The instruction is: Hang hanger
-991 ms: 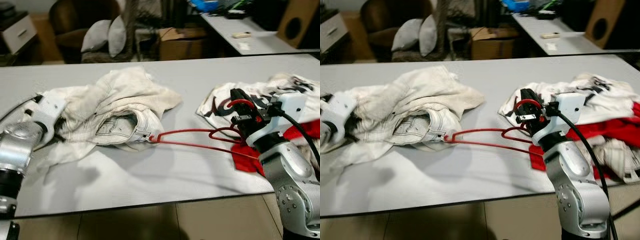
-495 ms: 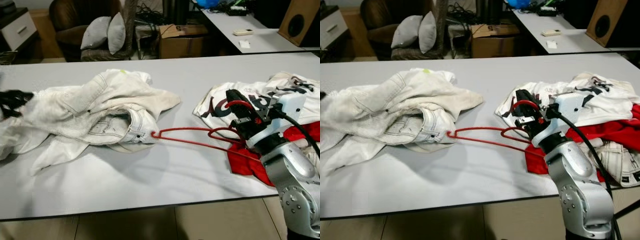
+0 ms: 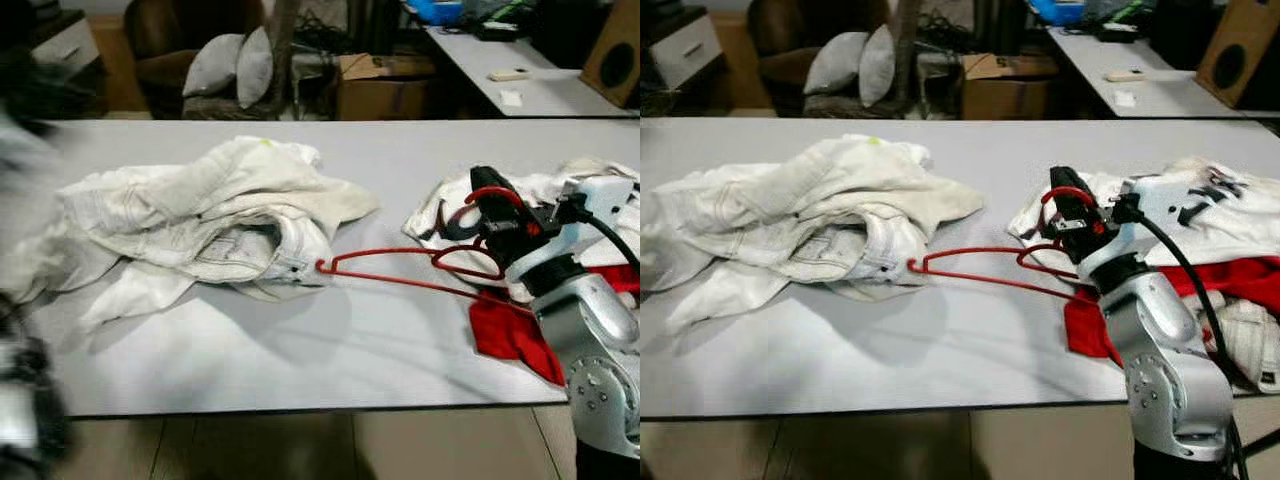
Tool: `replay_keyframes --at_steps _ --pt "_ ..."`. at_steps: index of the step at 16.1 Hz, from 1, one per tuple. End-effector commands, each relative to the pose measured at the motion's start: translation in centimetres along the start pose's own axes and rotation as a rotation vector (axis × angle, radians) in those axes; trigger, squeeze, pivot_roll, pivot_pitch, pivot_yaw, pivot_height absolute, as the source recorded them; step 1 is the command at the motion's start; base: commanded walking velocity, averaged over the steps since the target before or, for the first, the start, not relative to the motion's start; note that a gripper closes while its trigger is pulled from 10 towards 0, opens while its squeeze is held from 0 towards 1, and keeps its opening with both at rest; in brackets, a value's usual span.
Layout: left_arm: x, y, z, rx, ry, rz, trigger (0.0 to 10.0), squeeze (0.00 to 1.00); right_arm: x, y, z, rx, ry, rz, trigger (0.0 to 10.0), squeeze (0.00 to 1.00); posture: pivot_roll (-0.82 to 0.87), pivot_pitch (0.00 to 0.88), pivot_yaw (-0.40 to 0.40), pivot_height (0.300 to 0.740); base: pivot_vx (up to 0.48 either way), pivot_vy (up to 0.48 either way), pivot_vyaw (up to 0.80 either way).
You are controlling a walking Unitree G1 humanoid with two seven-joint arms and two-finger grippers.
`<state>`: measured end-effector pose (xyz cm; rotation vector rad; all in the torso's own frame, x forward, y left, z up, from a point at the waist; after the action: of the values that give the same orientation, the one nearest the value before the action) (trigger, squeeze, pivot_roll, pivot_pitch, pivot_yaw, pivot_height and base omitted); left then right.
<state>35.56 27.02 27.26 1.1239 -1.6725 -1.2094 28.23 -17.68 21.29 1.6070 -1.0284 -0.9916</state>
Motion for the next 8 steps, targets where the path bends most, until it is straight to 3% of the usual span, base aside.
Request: replay_keyframes --at_steps 1,2,4,6,8 --pt "2.6 0.0 -1.0 0.001 -0.073 -0.076 10.0 0.00 -0.1 0.5 0.0 0.017 -0.011 0.018 10.0 0.00 -0.03 0.000 0.024 0.740 0.000 0.000 0.00" --pt "6.2 -1.4 -1.8 0.017 -0.131 -0.151 10.0 0.00 -0.4 -0.2 0.1 -0.006 -0.022 0.020 10.0 0.00 -0.04 0.000 0.031 0.740 0.000 0.000 0.00" --pt "8.6 -3.3 -1.5 -0.006 -0.141 -0.107 10.0 0.00 -0.7 -1.2 0.4 -0.041 -0.028 0.019 10.0 0.00 -0.05 0.005 0.035 0.740 0.000 0.000 0.00" --pt "11.8 -7.5 0.3 -0.129 -0.195 -0.052 10.0 0.00 -1.1 -2.1 0.9 -0.094 -0.029 0.037 10.0 0.00 -0.07 0.025 0.032 0.740 0.000 0.000 0.00" --pt "12.6 -9.5 1.3 -0.174 -0.183 -0.014 10.0 0.00 -1.3 -2.7 1.4 -0.131 -0.023 0.063 10.0 0.00 -0.08 0.037 0.027 0.740 -0.124 0.000 0.00"
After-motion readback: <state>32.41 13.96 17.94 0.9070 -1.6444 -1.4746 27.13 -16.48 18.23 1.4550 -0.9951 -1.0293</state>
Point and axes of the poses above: a point about 5 cm out from each wrist's last joint towards the gripper, its own z axis pointing back from the gripper into the wrist, its own y axis along the axis of the wrist's last joint, x = y × z, the point moved 2 cm from there along -z, pointing out of the wrist towards the gripper, and after that the axes turned 3 degrees about z, right-handed, at the moved point
